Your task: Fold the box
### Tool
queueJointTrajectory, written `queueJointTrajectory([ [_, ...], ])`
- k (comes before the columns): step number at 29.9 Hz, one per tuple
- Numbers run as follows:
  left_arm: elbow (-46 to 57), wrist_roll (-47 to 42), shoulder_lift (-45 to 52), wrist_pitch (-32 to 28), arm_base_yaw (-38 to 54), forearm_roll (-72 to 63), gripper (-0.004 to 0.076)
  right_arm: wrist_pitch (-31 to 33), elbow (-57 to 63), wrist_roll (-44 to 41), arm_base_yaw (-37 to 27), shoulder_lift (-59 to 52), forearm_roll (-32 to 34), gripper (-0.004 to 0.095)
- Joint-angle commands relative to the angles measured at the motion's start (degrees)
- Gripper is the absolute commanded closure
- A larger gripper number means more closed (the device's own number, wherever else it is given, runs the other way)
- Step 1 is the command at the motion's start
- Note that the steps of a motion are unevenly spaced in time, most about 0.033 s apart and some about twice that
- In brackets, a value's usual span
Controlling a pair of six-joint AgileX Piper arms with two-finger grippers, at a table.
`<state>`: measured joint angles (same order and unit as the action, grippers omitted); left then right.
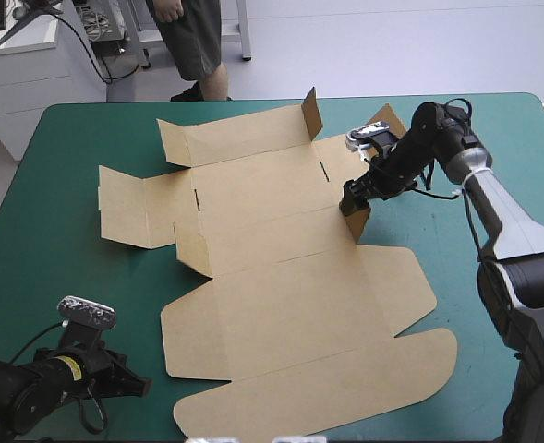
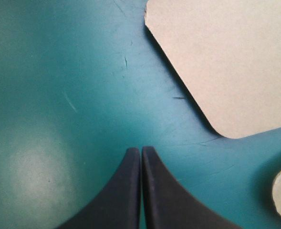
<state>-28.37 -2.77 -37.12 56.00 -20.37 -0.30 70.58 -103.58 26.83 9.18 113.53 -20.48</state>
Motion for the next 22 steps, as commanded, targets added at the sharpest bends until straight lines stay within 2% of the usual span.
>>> queueJointTrajectory([
  [1, -1.62, -0.25, -0.19, -2.01, -0.1, -0.5, 0.0732, 0.94, -2.12, 0.04, 0.14, -1.15, -1.88, 0.0096],
  [9, -1.62, -0.25, -0.19, -2.28, -0.1, -0.5, 0.0732, 0.6, -2.12, 0.38, 0.14, 1.45, -4.96, 0.0354],
  [12, -1.62, -0.25, -0.19, -2.39, -0.1, -0.4, 0.0732, 0.45, -2.12, 0.38, 0.16, 1.96, -5.31, 0.0522],
  [18, -1.62, -0.25, -0.19, -2.39, -0.1, -0.4, 0.0732, 0.08, -2.12, 1.35, 0.26, 2.6, -5.31, 0.0927],
  [22, -1.62, -0.25, -0.19, -2.39, -0.1, -0.4, 0.0732, -0.09, -3.26, 2.82, 0.26, 2.6, -5.31, 0.0925],
])
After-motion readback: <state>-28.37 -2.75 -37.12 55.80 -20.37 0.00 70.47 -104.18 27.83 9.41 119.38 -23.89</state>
